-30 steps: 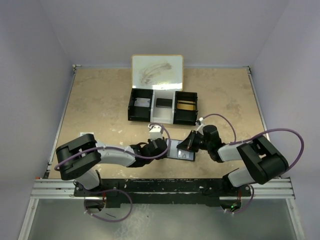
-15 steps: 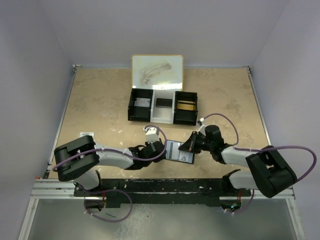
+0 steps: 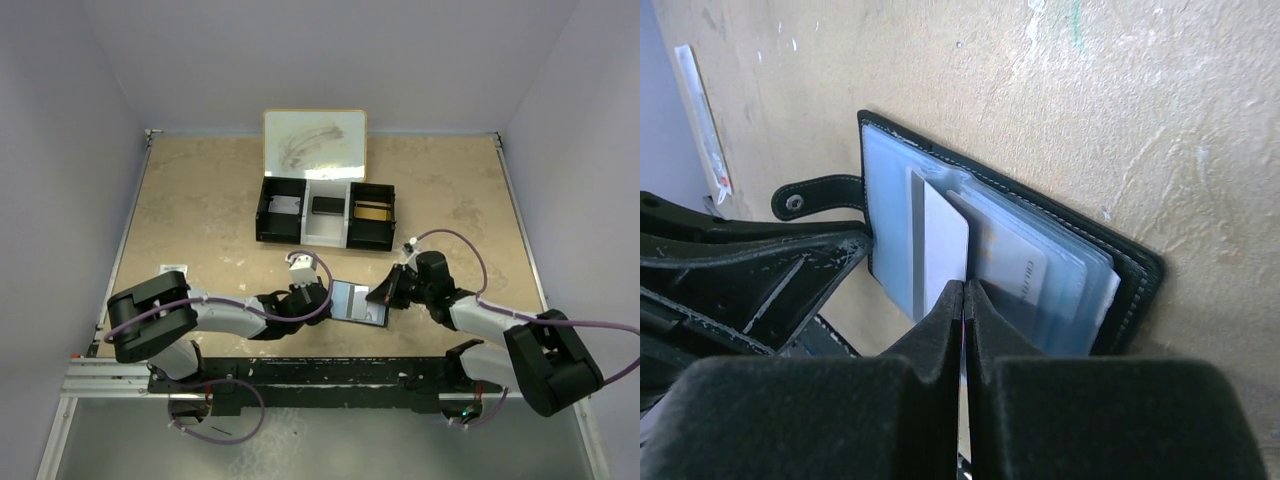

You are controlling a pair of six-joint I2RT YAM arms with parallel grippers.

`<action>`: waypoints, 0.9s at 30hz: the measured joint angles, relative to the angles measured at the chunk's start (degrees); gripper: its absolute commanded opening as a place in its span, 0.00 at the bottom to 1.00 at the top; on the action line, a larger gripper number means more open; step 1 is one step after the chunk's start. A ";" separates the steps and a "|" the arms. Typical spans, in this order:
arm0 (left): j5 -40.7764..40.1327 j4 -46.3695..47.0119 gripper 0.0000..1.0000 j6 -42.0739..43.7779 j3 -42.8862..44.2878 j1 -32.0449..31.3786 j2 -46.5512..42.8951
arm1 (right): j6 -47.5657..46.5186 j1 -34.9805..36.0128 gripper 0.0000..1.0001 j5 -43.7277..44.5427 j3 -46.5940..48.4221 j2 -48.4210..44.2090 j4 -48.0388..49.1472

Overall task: Take the credit cards out of the card holder
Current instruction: Remove the credit card from the card holder.

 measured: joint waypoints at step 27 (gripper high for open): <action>1.20 -5.33 0.28 4.48 7.43 -2.58 1.60 | -2.32 -0.04 0.03 -2.29 0.63 4.02 3.96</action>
